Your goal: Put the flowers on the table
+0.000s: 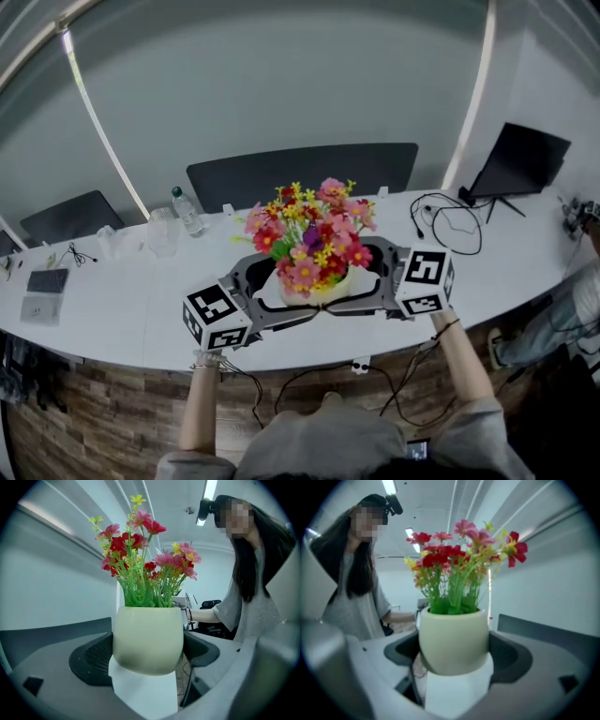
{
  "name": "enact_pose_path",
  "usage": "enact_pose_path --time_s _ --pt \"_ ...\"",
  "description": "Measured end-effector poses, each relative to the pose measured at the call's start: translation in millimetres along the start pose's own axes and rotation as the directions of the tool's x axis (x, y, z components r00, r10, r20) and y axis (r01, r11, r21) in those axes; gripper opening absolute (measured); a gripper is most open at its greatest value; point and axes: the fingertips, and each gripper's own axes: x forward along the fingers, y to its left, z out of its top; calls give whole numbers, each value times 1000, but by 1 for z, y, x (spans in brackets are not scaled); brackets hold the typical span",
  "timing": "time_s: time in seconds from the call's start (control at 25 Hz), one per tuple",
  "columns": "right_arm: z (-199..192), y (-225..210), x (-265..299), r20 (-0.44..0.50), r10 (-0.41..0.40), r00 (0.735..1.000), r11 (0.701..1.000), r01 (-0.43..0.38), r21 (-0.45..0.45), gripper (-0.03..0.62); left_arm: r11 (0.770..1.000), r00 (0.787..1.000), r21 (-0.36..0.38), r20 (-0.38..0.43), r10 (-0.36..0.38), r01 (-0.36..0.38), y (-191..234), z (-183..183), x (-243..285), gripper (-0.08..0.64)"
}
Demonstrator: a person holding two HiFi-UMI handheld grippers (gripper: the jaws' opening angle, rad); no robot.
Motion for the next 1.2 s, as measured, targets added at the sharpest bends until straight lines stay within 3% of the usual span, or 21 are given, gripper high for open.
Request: enact_pose_path --time_s 0.64,1.2 --pt "-31 -33 -16 14 64 998 998 -64 -10 446 998 998 -6 -12 68 -68 20 -19 38 457" --pt "-48 -50 -6 48 111 993 993 -113 27 446 993 994 -41 -4 107 -107 37 -35 42 457"
